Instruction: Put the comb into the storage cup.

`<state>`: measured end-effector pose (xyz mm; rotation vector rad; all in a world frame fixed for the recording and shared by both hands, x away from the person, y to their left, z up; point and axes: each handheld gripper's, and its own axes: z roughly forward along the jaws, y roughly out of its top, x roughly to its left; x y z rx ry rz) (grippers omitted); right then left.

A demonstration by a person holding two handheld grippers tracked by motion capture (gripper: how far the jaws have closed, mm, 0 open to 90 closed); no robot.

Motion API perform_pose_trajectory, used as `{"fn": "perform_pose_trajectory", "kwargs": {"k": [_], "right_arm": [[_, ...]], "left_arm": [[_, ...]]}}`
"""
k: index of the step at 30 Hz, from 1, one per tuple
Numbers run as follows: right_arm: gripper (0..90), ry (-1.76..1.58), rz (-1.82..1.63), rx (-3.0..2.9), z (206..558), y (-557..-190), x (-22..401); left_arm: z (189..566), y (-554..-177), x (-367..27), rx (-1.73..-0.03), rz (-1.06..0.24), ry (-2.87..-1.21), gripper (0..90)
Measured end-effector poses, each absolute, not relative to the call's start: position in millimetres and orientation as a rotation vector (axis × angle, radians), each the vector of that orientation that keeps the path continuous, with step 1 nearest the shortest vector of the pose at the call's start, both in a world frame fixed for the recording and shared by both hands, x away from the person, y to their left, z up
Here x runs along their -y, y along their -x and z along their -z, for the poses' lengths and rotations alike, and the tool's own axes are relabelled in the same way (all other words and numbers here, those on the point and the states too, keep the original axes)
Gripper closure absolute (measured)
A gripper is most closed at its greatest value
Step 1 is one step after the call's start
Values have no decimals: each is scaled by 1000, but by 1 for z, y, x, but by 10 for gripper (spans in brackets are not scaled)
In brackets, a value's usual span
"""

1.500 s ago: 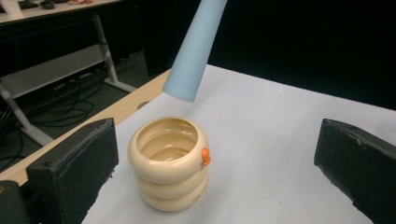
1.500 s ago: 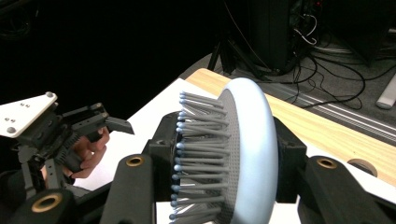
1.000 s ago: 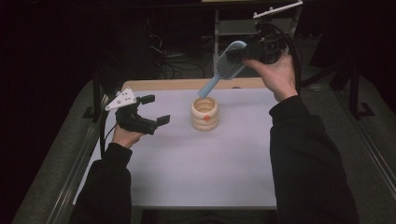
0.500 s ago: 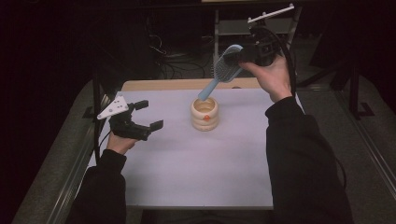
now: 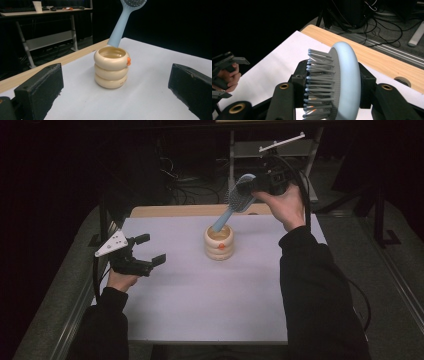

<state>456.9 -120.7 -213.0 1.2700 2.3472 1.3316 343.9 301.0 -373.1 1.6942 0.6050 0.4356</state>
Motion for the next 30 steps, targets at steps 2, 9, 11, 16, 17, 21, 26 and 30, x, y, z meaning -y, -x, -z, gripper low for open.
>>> {"fn": "perform_pose_trajectory", "kwargs": {"k": [2,9,11,16,17,21,26,30], "right_arm": [[535,-1277,-1320,-2346,215,-458,121],[535,-1298,-1314,-2344,222,-462,123],[535,-1305,-1311,-2344,224,-463,123],[534,-1312,-1298,-2346,227,-464,124],[535,-1311,-1295,-2347,228,-464,125],[535,-1319,-1297,-2347,231,-463,127],[534,-1330,-1275,-2356,239,-465,128],[534,-1337,-1279,-2357,243,-466,129]], "left_arm": [[376,-343,-304,-610,-439,-1685,0],[385,-339,-316,-633,-441,-1670,0],[387,-338,-319,-640,-444,-1665,0],[391,-336,-326,-651,-450,-1661,0],[393,-335,-328,-657,-455,-1656,0],[399,-333,-337,-682,-473,-1646,0],[405,-329,-345,-700,-477,-1608,0],[410,-325,-348,-707,-505,-1590,0]]}}
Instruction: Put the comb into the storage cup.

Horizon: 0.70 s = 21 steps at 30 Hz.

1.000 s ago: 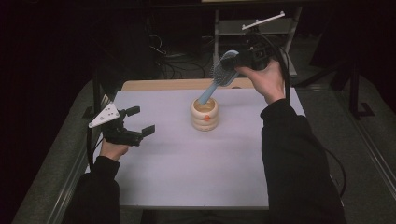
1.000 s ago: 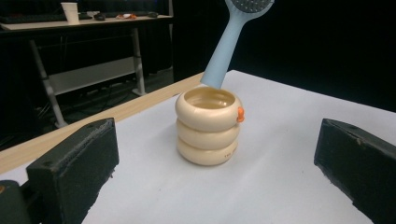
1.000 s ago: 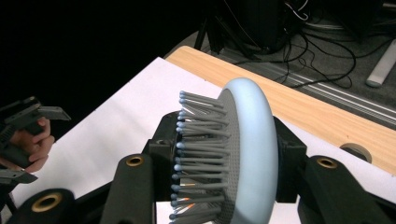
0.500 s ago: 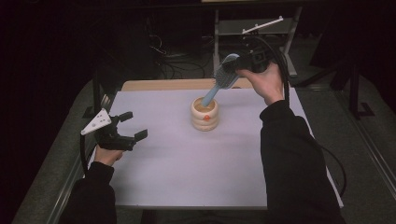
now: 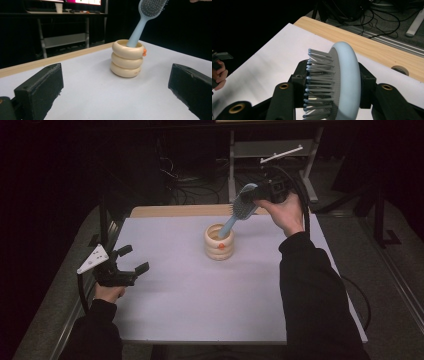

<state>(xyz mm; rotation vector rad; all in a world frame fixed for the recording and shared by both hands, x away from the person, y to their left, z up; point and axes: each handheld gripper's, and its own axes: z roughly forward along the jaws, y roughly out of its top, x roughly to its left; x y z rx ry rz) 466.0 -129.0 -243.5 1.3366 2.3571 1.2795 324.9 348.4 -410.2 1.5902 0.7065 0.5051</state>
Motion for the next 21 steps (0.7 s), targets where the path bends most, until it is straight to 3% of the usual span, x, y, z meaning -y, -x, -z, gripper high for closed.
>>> {"fn": "perform_pose_trajectory", "kwargs": {"k": [21], "right_arm": [[533,-1369,-1272,-2368,266,-473,126]], "left_arm": [[432,-315,-353,-743,-498,-1606,0]]}}
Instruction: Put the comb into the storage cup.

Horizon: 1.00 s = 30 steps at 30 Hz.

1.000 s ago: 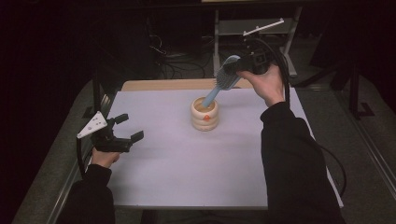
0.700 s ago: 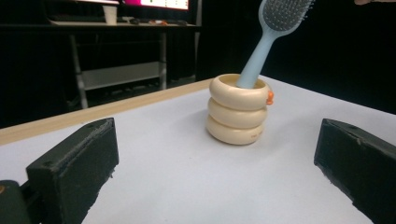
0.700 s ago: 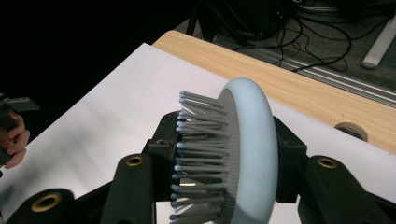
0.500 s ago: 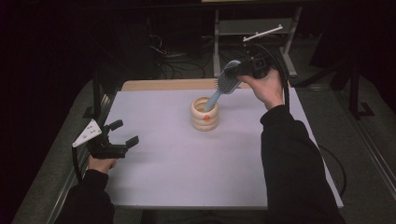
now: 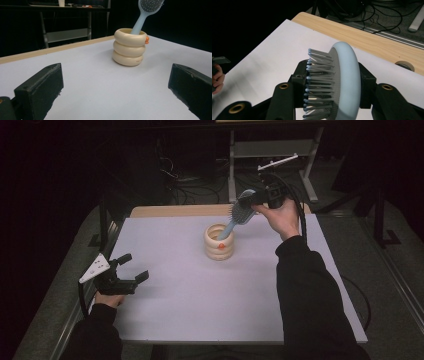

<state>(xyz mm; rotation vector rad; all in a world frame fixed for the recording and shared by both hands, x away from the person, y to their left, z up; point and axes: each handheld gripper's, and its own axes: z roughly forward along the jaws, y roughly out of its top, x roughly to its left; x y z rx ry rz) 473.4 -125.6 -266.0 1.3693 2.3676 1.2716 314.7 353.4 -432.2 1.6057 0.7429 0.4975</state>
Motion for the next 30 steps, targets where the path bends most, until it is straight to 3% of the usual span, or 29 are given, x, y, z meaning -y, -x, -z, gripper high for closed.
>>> {"fn": "perform_pose_trajectory", "kwargs": {"k": [30], "right_arm": [[525,-1418,-1237,-2441,297,-495,92]], "left_arm": [[436,-314,-358,-750,-485,-1599,0]]}}
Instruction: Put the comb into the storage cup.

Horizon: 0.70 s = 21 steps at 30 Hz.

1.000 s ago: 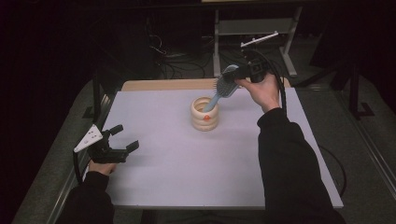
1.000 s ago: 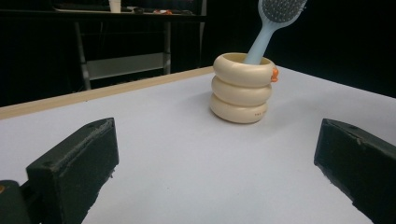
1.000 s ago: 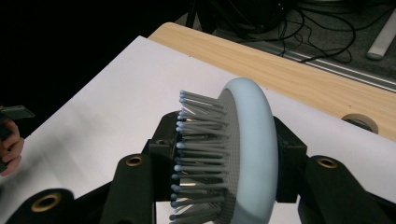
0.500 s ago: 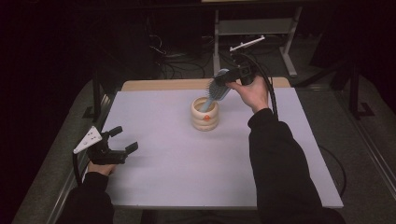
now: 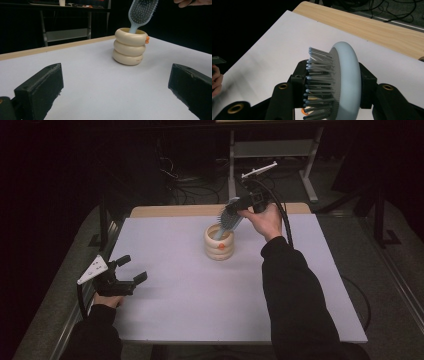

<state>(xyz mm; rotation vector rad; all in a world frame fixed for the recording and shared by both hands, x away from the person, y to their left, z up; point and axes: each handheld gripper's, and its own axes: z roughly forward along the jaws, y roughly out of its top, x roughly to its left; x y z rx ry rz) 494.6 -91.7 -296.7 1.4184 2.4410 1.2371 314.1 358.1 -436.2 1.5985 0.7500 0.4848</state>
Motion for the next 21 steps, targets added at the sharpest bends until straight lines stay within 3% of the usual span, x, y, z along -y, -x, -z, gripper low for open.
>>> {"fn": "perform_pose_trajectory", "kwargs": {"k": [12,21], "right_arm": [[502,-1454,-1249,-2443,305,-500,87],[286,-1532,-1250,-2443,312,-503,94]], "left_arm": [[435,-314,-359,-760,-500,-1580,0],[435,-315,-360,-767,-498,-1577,0]]}}
